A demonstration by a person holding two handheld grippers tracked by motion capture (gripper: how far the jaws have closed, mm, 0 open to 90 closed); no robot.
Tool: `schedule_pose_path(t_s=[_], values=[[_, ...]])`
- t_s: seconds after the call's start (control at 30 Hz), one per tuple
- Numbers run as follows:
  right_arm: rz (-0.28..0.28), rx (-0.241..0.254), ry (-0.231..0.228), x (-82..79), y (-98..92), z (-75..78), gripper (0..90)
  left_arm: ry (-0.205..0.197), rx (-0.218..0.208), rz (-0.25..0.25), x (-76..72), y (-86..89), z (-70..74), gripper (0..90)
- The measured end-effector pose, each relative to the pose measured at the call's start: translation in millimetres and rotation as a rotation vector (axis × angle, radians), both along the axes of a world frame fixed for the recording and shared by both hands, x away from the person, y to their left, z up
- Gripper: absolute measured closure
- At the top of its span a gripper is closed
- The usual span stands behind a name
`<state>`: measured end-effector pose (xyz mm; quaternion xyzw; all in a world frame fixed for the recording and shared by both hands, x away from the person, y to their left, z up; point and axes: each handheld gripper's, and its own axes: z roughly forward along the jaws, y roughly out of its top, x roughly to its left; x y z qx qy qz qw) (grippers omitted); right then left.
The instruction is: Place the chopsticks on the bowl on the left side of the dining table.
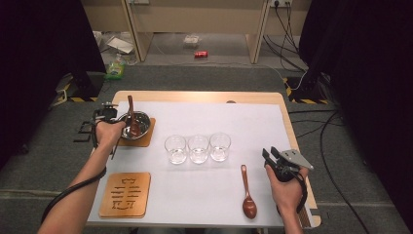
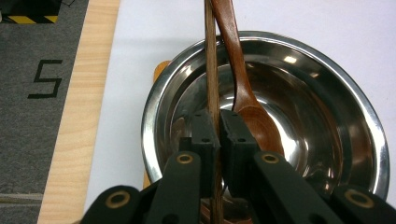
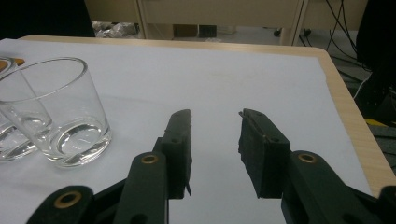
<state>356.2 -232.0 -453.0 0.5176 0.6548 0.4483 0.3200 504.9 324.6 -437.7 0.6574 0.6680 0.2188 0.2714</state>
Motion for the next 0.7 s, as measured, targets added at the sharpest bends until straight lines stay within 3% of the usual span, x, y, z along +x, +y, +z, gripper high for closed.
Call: schedule_pose_path(t_s=[0.27,0.53,0.7], values=[[0.003,-0.002,0.001,0.2,0.3,0.1,63.6,-0.01,-0.004,-0.002,-0.5,0.3,-0.6,82.9],[0.0,-0.005,0.006,-0.1,0.3,0.4,63.1,-0.057,-0.011,-0.026,-8.7,0.5,3.2,73.0],[-0.001,-0.002,0.014,0.1,0.8,0.7,62.5,-0.107,-0.015,-0.042,-18.4,-0.1,11.5,64.3]])
